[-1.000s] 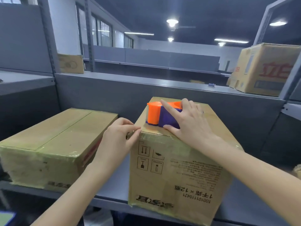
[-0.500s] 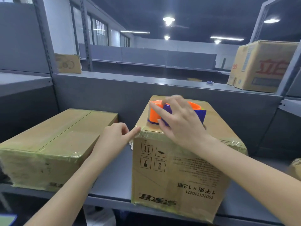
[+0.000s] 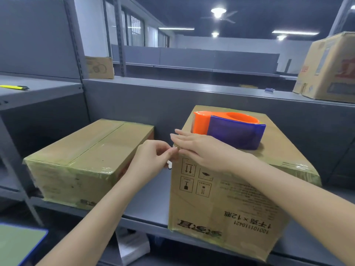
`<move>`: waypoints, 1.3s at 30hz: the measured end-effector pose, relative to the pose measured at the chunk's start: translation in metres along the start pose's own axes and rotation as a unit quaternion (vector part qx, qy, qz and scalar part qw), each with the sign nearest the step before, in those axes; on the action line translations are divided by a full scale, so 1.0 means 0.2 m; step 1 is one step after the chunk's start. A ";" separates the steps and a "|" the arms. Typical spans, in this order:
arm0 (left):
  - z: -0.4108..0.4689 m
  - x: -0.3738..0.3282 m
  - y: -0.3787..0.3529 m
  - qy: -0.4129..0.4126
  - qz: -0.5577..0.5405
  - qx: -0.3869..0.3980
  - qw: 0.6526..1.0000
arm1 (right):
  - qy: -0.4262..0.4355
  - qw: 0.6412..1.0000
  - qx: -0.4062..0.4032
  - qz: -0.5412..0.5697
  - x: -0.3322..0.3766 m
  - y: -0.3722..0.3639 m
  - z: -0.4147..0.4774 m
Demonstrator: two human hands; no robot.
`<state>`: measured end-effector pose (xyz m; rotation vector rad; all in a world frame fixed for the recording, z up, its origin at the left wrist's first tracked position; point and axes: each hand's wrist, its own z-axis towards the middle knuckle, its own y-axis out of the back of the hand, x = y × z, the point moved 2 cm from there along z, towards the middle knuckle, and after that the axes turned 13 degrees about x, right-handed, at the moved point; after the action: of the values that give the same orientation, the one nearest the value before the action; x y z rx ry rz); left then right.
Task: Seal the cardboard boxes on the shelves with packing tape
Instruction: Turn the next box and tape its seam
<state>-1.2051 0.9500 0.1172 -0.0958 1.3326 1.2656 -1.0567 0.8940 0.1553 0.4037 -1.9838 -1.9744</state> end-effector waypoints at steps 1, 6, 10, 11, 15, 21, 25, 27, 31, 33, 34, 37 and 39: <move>-0.01 0.00 0.00 -0.011 0.017 -0.009 1.000 | 0.001 1.000 -0.002 0.000 0.00 0.00 0.00; -0.04 0.03 -0.03 -0.044 0.156 -0.051 0.985 | 0.003 1.000 -0.017 -0.006 0.00 -0.01 -0.01; -0.03 0.06 -0.05 -0.064 0.092 -0.060 0.992 | 0.005 1.000 -0.023 0.001 0.01 0.00 0.00; -0.03 0.06 -0.05 -0.071 0.108 -0.065 0.989 | 0.005 1.000 -0.025 0.003 0.01 0.00 0.00; -0.04 0.05 -0.06 -0.090 0.088 -0.073 0.989 | 0.001 1.000 -0.024 -0.001 0.02 0.00 0.00; -0.01 -0.01 -0.08 -0.076 -0.016 -0.046 0.996 | -0.006 1.000 -0.020 -0.006 0.02 0.00 -0.01; -0.02 0.00 -0.04 -0.102 0.048 0.001 0.994 | -0.003 1.000 -0.031 0.006 0.02 0.00 -0.01; -0.02 0.01 -0.01 -0.109 0.115 -0.011 0.987 | -0.004 0.999 -0.035 0.004 0.02 -0.01 -0.01; 0.01 0.03 0.02 -0.123 0.131 -0.036 0.983 | -0.006 0.999 -0.036 -0.005 0.02 -0.01 -0.01; 0.03 0.03 0.02 -0.125 0.102 -0.028 0.986 | -0.003 0.999 -0.037 -0.005 0.03 0.00 -0.01; 0.04 0.04 0.02 -0.124 0.083 -0.023 0.989 | -0.002 0.999 -0.037 -0.005 0.03 0.00 -0.01; 0.07 0.05 0.03 -0.128 0.049 0.004 0.990 | -0.005 0.999 -0.042 -0.007 0.03 0.00 -0.01; 0.08 0.06 0.03 -0.130 0.032 0.024 0.991 | -0.003 0.999 -0.044 -0.007 0.03 0.00 -0.01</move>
<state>-1.2013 0.9707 0.1171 0.1427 1.1457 1.2525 -1.0616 0.8896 0.1561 0.3929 -1.8940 -2.0656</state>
